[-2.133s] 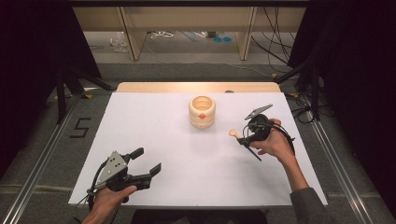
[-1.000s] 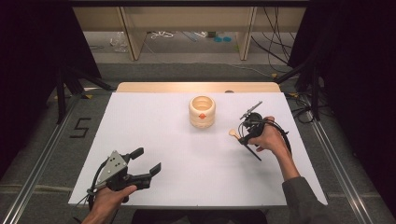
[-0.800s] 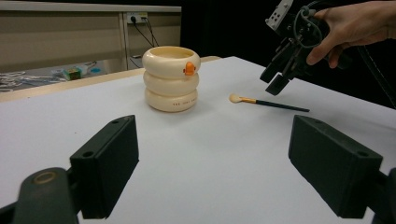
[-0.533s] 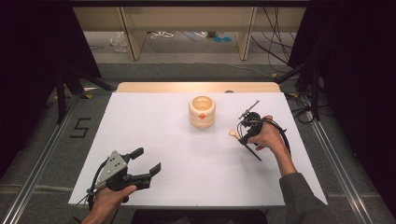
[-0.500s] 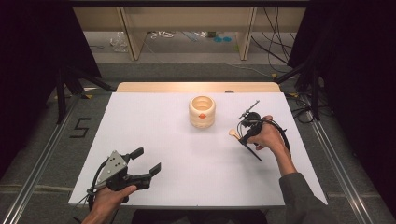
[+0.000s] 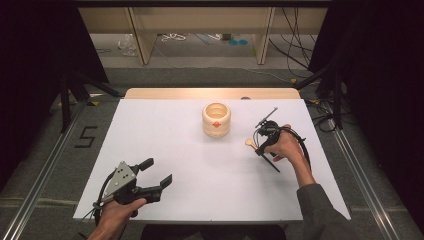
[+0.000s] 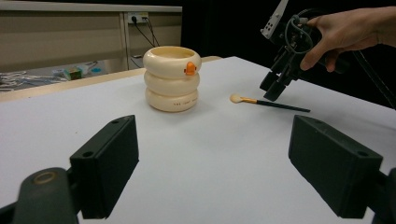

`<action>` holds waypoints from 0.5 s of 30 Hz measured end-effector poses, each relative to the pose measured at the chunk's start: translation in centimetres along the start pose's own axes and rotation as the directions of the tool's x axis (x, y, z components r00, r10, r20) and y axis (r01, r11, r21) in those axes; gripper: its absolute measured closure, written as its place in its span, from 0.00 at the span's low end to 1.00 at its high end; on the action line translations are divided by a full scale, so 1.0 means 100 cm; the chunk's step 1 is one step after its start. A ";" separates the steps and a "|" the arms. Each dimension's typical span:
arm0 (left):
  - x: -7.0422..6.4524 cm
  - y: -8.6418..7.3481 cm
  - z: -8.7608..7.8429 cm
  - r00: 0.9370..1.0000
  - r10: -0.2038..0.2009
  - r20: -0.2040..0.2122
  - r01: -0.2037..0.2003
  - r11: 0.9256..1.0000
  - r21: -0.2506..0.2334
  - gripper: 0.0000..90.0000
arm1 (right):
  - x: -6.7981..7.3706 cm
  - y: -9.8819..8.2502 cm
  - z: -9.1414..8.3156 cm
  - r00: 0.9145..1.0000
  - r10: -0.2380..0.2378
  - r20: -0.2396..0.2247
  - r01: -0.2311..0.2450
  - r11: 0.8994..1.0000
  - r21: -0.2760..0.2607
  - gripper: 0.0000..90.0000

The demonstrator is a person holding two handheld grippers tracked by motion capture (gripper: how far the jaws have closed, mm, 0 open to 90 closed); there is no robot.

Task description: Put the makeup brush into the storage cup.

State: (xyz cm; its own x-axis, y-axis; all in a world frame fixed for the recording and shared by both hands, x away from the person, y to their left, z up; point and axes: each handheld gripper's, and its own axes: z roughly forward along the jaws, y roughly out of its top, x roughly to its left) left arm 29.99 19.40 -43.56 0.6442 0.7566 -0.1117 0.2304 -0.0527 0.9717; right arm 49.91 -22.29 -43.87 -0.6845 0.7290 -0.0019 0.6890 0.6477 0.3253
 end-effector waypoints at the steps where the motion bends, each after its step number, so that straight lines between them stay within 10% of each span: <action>1: 0.000 0.000 0.000 1.000 0.000 0.000 0.000 1.000 -0.001 0.18 | -0.001 0.000 0.000 1.000 -0.008 -0.002 0.008 1.000 0.001 0.53; 15: 0.000 0.000 0.000 1.000 0.000 0.000 0.000 1.000 -0.002 0.18 | -0.001 0.000 0.005 1.000 0.002 -0.026 -0.001 0.999 0.038 0.59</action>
State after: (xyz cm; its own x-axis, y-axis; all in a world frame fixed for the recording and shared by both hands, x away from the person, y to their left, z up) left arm 29.98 19.41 -43.55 0.6440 0.7568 -0.1116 0.2291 -0.0516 0.9720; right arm 50.11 -22.20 -44.37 -0.6894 0.7240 0.0236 0.6979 0.6551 0.2896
